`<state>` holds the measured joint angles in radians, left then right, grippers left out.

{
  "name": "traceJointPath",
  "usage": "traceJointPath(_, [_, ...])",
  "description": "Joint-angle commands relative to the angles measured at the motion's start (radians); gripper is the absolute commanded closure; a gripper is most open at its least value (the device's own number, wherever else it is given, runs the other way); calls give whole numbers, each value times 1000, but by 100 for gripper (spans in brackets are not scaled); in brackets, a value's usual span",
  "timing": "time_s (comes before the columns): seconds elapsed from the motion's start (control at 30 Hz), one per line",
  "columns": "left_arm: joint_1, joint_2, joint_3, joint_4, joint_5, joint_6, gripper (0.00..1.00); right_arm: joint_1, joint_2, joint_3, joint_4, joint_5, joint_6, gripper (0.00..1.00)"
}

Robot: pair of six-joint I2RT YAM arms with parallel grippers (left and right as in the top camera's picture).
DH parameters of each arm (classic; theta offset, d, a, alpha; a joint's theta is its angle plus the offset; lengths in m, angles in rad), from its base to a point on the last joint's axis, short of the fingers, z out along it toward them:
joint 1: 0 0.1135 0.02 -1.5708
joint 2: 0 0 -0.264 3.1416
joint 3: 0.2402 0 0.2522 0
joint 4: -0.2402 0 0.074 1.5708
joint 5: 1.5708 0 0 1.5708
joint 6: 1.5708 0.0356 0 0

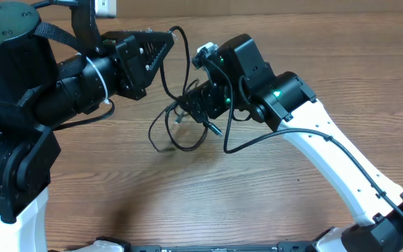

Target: Untangle cables

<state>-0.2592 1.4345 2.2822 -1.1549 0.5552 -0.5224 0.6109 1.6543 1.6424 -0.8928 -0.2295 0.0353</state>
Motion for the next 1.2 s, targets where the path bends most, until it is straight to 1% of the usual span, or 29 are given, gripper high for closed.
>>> traceJointPath(0.0, [5, -11, 31, 13, 50, -10, 96, 0, 1, -3, -2, 64, 77, 6])
traceJointPath(0.1, [5, -11, 40, 19, 71, -10, 96, 0, 1, -3, -3, 66, 89, 6])
traceJointPath(0.27, [5, -12, 63, 27, 82, -17, 96, 0, 1, -3, -5, 127, 209, 6])
traceJointPath(0.37, [5, -12, 79, 27, 98, -17, 96, 0, 1, -3, -5, 139, 231, 6])
traceJointPath(0.57, [5, -13, 89, 27, 119, -17, 96, 0, 1, -3, -6, 141, 231, 13])
traceJointPath(0.6, [5, -13, 89, 27, 126, -18, 96, 0, 2, -3, -6, 145, 230, 16])
traceJointPath(0.63, [5, -13, 89, 27, 133, -18, 96, 0, 1, -3, -6, 151, 231, 22])
traceJointPath(0.67, [5, -13, 89, 27, 142, -18, 96, -1, 2, -3, -7, 154, 231, 30])
traceJointPath(0.8, [5, -13, 89, 31, 155, -29, 96, -2, 2, -3, -8, 159, 231, 81])
traceJointPath(0.83, [5, -13, 90, 31, 157, -32, 96, -2, 2, -3, -10, 167, 232, 91])
traceJointPath(0.87, [5, -14, 90, 31, 164, -32, 96, -2, 2, -3, -14, 196, 251, 96])
traceJointPath(0.97, [5, -19, 90, 44, 202, -32, 96, -3, 5, -3, -47, 332, 330, 96])
traceJointPath(1.03, [5, -27, 92, 56, 205, -32, 96, -10, 9, -3, -71, 381, 335, 94])
traceJointPath(1.07, [5, -31, 93, 61, 204, -32, 96, -17, 10, -3, -86, 393, 335, 88])
traceJointPath(1.1, [5, -36, 96, 68, 204, -32, 96, -25, 12, -3, -99, 395, 335, 78])
traceJointPath(1.13, [5, -40, 99, 77, 202, -32, 96, -34, 13, -3, -111, 394, 335, 75])
traceJointPath(1.17, [5, -45, 101, 85, 198, -32, 96, -45, 17, -3, -126, 394, 335, 75])
